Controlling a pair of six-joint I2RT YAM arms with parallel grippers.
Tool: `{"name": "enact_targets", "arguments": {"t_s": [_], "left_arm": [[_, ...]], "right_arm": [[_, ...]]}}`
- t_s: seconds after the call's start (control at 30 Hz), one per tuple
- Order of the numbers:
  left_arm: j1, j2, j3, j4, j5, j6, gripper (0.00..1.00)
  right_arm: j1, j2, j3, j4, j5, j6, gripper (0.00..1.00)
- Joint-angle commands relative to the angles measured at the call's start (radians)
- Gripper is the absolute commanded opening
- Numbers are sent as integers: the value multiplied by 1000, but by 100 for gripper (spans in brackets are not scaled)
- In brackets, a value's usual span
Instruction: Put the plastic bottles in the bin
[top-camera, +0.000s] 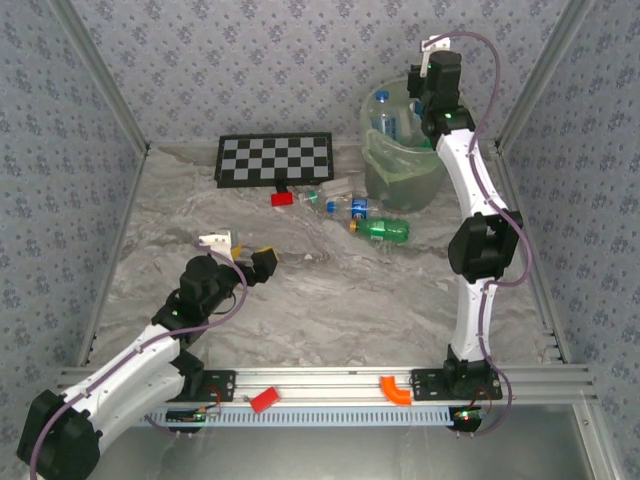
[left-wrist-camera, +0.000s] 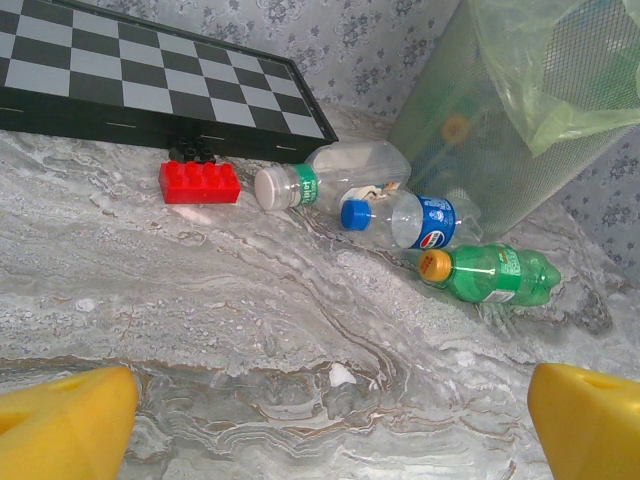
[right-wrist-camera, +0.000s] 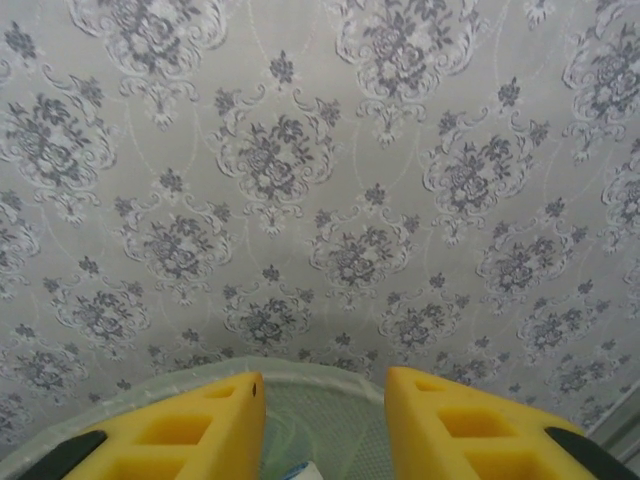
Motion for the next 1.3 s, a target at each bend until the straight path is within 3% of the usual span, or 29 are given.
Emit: {"name": "enact_targets", "arguments": {"t_s": [0.0,0.53,0.73,0.8,1.03,1.27], "left_arm": [[-5,6,29,15,-8,8,100],[-5,31,31,22,-14,12,100],[-5,30,31,21,-13,10,100],[-4,28,31,20,-13,8,100],[-4,18,29,21,-10,4,100],[-6,18,29,24,-6,1,100]], "right_arm": [[-19,-15,40,-48,-41,13,37],[-62,106,123,-109,-370,272,30],[-67,93,123,-138,-445,266,30],[-63,79,119,-162,-431,234,31],[-45,-32,32,-171,-175,85,33],[-65,-60,47,-202,-127,88,34]]}}
